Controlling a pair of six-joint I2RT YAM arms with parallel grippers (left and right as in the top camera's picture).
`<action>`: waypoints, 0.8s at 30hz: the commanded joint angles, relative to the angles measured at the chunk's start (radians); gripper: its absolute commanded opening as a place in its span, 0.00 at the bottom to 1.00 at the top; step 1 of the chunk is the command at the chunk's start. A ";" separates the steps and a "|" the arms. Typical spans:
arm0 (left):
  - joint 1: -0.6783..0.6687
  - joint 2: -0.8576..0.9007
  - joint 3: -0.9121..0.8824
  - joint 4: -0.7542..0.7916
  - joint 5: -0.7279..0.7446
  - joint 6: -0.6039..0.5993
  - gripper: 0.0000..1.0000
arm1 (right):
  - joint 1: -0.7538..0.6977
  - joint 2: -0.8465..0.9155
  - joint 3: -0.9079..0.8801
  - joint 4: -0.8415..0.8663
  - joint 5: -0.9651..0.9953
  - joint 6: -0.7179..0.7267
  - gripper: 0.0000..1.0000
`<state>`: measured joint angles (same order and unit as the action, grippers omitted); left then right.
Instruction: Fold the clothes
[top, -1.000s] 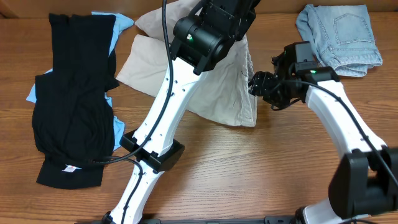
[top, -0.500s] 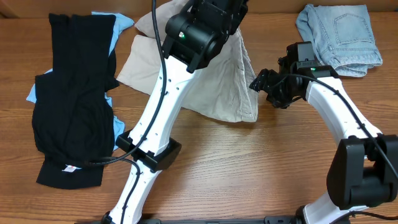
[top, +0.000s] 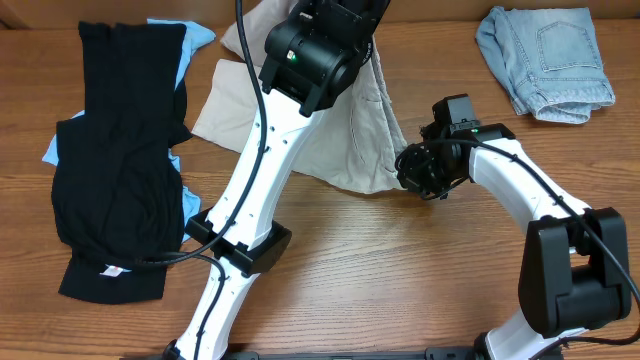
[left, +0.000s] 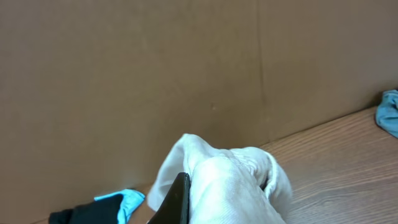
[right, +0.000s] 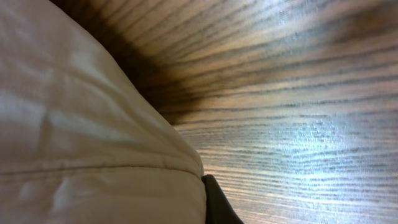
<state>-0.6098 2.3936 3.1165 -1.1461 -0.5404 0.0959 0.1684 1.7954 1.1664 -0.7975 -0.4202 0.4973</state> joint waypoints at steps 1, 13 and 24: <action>0.029 -0.113 0.026 0.027 -0.073 0.003 0.04 | -0.043 -0.027 0.010 -0.008 0.008 -0.005 0.04; 0.107 -0.439 0.026 -0.114 -0.074 0.012 0.04 | -0.354 -0.327 0.601 -0.452 0.013 -0.262 0.04; 0.105 -0.687 0.025 -0.483 -0.069 -0.074 0.04 | -0.366 -0.424 1.209 -0.880 0.200 -0.297 0.04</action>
<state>-0.5323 1.7756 3.1184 -1.5719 -0.4965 0.0940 -0.1749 1.3937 2.2845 -1.6211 -0.3862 0.2199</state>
